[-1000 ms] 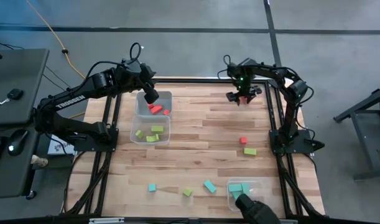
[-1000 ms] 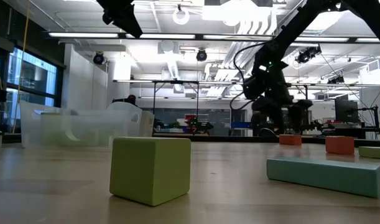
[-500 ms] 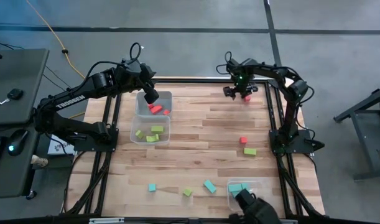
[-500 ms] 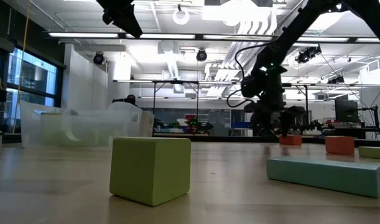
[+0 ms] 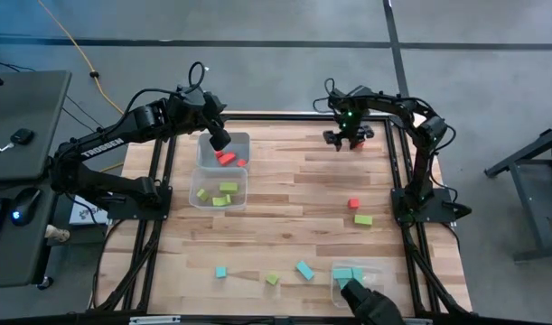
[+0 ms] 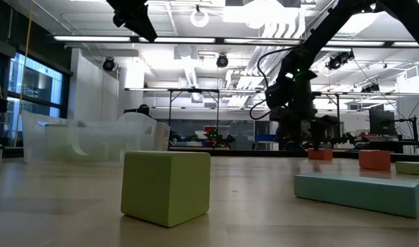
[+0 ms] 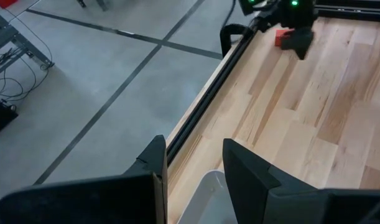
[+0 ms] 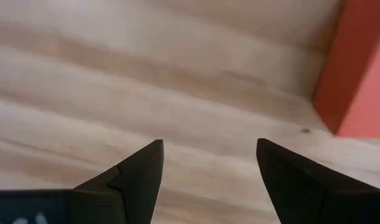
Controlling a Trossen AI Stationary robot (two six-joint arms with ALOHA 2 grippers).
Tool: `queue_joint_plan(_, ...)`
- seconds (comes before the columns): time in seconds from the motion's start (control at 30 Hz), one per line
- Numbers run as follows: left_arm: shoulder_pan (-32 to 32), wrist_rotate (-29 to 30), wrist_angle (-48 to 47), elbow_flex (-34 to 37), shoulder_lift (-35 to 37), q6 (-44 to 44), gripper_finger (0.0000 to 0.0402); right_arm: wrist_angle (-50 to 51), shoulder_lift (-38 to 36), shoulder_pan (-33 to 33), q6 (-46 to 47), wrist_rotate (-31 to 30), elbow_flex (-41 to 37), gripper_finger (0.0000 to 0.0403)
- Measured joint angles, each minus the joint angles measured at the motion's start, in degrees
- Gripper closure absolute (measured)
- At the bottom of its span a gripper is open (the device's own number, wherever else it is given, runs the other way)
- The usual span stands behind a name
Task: Sort & place blocks by color
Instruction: Put the orange block into the gray bin
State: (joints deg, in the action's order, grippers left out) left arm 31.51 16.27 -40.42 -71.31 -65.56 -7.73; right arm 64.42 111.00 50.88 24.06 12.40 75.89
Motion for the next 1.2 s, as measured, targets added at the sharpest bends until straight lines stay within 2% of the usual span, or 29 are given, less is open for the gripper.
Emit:
queue_joint_plan(0.13, 0.0, 0.0, 0.0, 0.0, 0.0, 0.0, 0.0316, 0.5, 0.1, -0.7, -1.8, -3.5, -1.4, 0.0155)
queue_joint_plan(0.33, 0.0, 0.4, 0.8, 0.0, -0.2, 0.0, 0.0316, 0.9, 0.0, -2.0, 3.2, -2.1, -1.4, 0.0155)
queue_joint_plan(0.43, 0.0, 1.1, 1.1, 0.0, -0.2, 0.1, 0.0316, 1.0, 0.0, -3.6, 3.5, -3.8, -1.4, 0.0155)
queue_joint_plan(0.7, 0.0, 1.1, 1.7, 0.0, -0.2, 0.0, 0.0316, -9.3, 0.0, -2.4, 2.0, -7.1, -2.3, 0.0155)
queue_joint_plan(0.93, 0.0, 1.1, 1.7, 0.0, -0.2, 0.2, 0.0316, -12.4, 0.0, -2.1, 1.2, -15.6, -4.1, 0.0155)
queue_joint_plan(1.2, 0.0, 1.1, 1.8, 0.0, -0.2, 1.5, 0.0316, -16.3, 0.0, 0.1, -0.8, -18.1, -4.2, 0.0155)
